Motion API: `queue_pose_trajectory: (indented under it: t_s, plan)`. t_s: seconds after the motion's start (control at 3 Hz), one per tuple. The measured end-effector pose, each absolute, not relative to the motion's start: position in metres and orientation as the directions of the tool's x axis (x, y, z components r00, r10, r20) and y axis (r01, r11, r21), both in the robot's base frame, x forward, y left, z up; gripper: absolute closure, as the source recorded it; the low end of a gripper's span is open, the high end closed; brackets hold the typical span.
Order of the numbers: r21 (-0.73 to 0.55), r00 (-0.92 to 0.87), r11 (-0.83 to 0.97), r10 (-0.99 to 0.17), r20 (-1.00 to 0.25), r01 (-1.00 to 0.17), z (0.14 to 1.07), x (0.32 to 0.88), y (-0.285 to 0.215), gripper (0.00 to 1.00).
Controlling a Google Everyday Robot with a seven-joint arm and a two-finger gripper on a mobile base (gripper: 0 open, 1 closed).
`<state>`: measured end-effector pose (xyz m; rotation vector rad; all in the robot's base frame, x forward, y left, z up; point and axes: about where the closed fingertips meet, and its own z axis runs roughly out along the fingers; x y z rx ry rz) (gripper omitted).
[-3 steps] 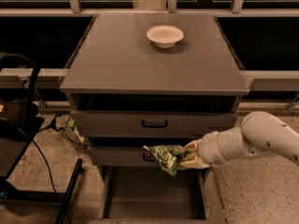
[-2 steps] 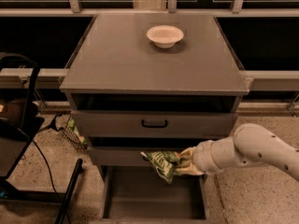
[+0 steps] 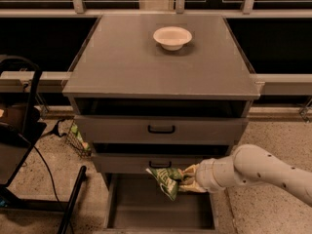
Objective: Place green jalapeno chip bag into bottom drawer
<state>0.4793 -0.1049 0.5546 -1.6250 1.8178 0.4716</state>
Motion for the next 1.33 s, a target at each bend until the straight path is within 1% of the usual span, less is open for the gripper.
queue_pose_trajectory:
  t_s: [0.67,1.0,1.33]
  plan:
    - [-0.18,-0.023,0.197,-0.735,-0.678,-0.964,0.502,0.493,-0.102,1.0]
    - [-0.168,-0.047,0.217,-0.734,-0.678,-0.962,0.457,0.504,-0.098,1.0]
    - [-0.115,-0.098,0.229,-0.744,-0.661,-0.967,0.388,0.511,-0.092,1.0]
